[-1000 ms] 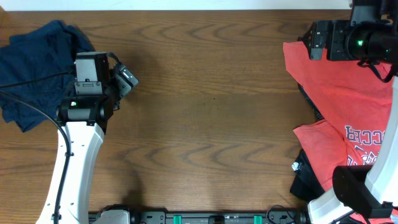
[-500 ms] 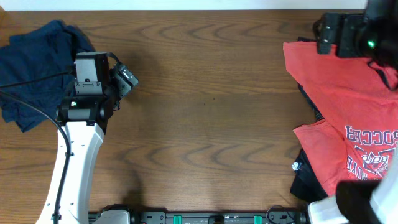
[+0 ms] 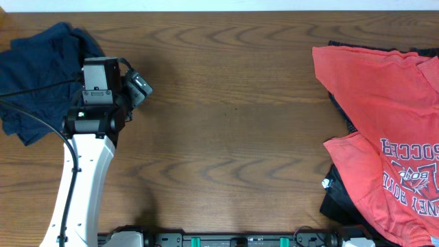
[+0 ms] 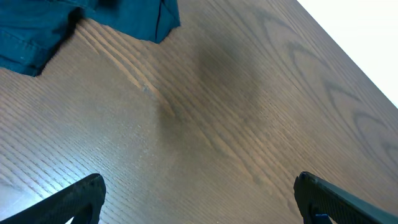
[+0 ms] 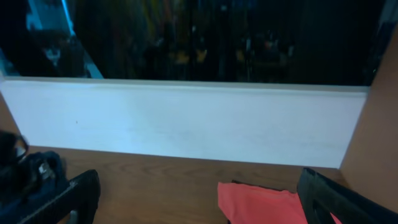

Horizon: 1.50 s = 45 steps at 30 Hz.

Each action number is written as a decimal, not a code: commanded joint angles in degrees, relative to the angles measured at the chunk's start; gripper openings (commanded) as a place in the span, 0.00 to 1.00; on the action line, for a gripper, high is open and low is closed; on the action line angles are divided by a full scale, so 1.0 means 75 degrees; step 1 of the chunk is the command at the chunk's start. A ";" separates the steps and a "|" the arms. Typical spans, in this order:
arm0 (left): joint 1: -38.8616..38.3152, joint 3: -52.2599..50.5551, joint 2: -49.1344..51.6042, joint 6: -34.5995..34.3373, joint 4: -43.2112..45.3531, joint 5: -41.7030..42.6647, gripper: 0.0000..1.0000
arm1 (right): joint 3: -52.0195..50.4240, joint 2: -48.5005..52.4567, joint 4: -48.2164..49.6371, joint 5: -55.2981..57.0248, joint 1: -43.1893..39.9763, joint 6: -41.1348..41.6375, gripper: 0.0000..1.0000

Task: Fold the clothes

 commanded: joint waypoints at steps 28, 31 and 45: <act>-0.0009 0.0093 0.0000 0.0160 -0.0026 -0.0149 0.98 | -0.0204 -0.4762 -0.0708 0.0221 -0.0737 -0.0114 0.99; -0.0009 0.0093 0.0000 0.0160 -0.0026 -0.0149 0.98 | -0.0204 -0.5284 -0.0708 0.0085 -0.0807 -0.0117 0.99; -0.0009 0.0093 0.0000 0.0163 -0.0026 -0.0149 0.98 | -0.0201 -0.6394 -0.0624 0.0504 -0.0985 -0.0122 0.99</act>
